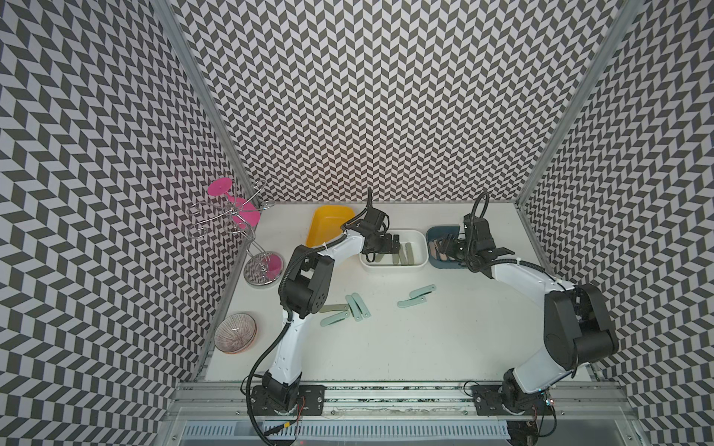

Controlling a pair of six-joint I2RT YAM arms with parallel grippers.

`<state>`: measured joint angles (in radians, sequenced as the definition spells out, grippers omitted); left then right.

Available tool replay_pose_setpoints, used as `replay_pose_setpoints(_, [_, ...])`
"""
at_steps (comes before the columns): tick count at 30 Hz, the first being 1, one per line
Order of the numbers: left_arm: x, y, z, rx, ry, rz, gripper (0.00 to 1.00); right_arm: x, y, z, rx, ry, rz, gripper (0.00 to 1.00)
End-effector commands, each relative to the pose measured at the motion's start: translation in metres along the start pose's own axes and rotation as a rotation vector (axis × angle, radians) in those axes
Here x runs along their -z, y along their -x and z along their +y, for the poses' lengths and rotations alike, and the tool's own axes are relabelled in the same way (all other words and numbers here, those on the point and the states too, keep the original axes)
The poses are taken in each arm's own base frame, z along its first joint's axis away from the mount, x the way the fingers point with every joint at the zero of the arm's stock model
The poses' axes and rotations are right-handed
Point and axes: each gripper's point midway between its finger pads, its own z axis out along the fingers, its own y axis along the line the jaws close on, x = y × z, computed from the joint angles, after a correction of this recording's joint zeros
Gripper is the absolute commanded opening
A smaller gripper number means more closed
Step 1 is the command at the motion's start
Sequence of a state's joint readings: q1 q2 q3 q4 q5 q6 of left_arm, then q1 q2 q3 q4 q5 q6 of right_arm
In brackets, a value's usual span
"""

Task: Place the fruit knives into the storage box by color
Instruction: Adjust the fruit knife in the storage box.

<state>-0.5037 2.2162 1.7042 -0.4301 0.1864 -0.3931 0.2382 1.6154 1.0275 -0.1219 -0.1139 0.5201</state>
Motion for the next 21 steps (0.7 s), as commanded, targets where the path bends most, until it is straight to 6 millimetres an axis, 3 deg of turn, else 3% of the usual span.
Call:
replay_pose_setpoints(1, [-0.006,-0.004,-0.004,-0.009,0.003,0.021,1.00,0.010,0.015,0.010,0.008,0.047,-0.064,0.63])
replay_pose_setpoints(21, [-0.012,-0.026,-0.028,-0.004,-0.043,0.062,1.00,0.015,0.010,0.006,0.019,0.040,-0.070,0.63])
